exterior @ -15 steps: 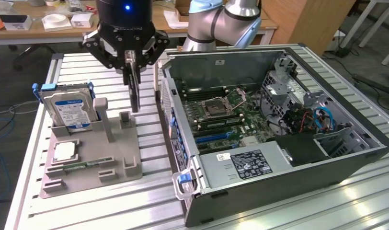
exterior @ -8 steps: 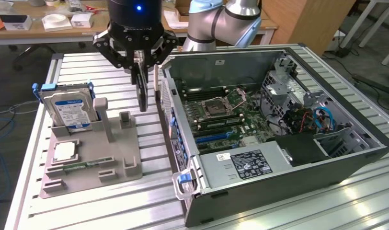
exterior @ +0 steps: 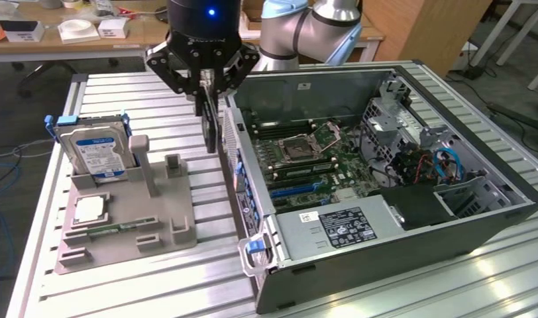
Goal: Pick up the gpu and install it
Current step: 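Pick up the gpu and move the gpu toward the slot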
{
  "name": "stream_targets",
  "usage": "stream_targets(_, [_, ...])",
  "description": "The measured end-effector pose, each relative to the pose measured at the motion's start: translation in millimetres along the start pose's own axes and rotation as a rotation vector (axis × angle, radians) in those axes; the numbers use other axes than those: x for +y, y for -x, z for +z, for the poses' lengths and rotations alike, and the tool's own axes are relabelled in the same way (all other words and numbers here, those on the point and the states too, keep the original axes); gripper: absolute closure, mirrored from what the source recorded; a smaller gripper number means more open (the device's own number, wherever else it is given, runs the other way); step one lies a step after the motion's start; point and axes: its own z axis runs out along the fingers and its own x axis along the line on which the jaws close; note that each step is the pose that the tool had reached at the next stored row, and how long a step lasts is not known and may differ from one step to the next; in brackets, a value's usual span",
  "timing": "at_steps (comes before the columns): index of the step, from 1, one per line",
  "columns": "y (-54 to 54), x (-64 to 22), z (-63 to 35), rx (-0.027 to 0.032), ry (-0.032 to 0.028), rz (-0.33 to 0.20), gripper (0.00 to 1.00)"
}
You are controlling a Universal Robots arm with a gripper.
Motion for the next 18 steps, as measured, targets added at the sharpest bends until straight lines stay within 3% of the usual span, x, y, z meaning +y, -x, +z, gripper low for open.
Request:
stream_targets(4, [6.8, -0.3, 0.1, 0.0004, -0.0028, -0.004, 0.73])
stream_targets(10, [13.8, -0.6, 0.1, 0.0015, -0.022, -0.007, 0.73])
stream_targets(12, [15.8, -0.7, 0.1, 0.0017, -0.0254, -0.007, 0.73])
stream_targets(18, [21.2, -0.9, -0.1, 0.0019, -0.0281, -0.008, 0.73])
